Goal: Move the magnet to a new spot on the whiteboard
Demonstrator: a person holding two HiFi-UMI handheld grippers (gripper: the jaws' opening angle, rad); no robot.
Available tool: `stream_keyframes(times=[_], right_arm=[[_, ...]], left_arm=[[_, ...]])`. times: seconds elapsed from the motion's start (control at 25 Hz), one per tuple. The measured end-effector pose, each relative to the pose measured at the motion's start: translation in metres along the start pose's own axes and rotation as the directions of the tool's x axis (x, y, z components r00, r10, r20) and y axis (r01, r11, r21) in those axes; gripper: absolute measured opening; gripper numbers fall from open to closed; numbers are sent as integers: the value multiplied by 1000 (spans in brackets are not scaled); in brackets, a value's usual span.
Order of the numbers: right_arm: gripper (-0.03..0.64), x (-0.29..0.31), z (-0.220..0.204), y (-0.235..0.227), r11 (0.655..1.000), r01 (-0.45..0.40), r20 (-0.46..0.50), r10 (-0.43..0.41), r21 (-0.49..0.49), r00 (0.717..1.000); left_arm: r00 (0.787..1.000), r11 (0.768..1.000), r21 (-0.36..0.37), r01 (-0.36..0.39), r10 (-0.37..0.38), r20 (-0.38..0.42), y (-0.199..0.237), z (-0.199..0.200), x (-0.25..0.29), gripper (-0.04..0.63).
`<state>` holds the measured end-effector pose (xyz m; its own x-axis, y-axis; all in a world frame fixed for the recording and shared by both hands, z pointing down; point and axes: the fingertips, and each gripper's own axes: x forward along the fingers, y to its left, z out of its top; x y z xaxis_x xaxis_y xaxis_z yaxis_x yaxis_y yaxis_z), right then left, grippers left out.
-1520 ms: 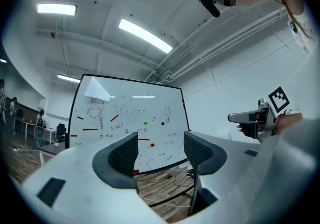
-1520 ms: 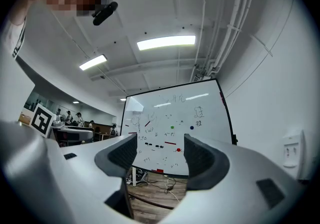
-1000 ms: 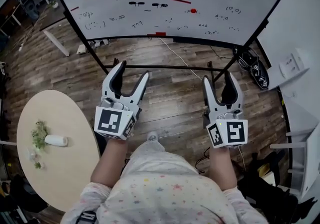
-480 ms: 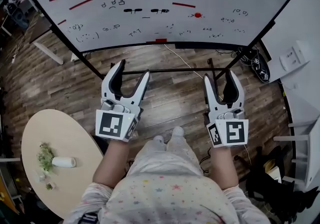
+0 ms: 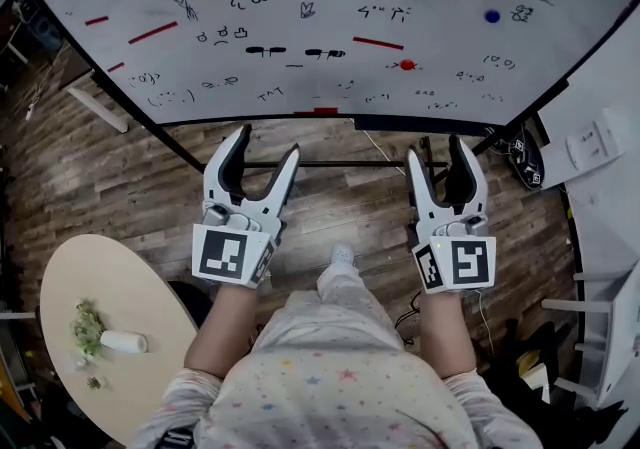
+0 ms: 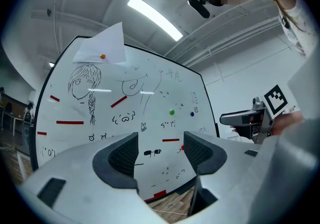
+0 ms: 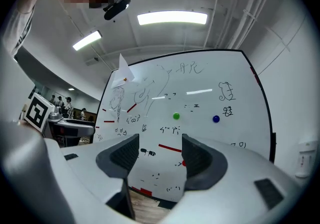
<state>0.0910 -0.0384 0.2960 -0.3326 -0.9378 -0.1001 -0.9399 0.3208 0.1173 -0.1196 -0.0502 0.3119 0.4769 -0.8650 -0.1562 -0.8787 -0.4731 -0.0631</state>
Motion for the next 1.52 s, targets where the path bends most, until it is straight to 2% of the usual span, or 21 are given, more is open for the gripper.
stream_keyframes(times=[0.24,0.6,0.84,1.04,1.28,1.52], right_arm=[[250,58,3,-37,1000,-26,33,26,-10,999],[247,114,2,-99,999,-24,54,25,-22,998],[245,141,-1,-101,1000,-12,55,13,-19,998],[241,158,-1,-94,999,29,57,-28,-14,998],[229,172,2,-82,997,74,82,-73,-10,994],[215,181,7,-85,995,100,118,-102,19,988]], left_arm=[[999,999,13,-32,31,21,17,-3,61,262],[996,997,31,-75,74,51,27,-5,146,262],[997,996,62,-66,64,35,42,-13,173,261],[999,998,43,-38,37,19,59,-14,183,261],[999,999,42,23,-25,47,64,-12,186,261],[999,998,68,-10,8,32,78,-11,181,245]])
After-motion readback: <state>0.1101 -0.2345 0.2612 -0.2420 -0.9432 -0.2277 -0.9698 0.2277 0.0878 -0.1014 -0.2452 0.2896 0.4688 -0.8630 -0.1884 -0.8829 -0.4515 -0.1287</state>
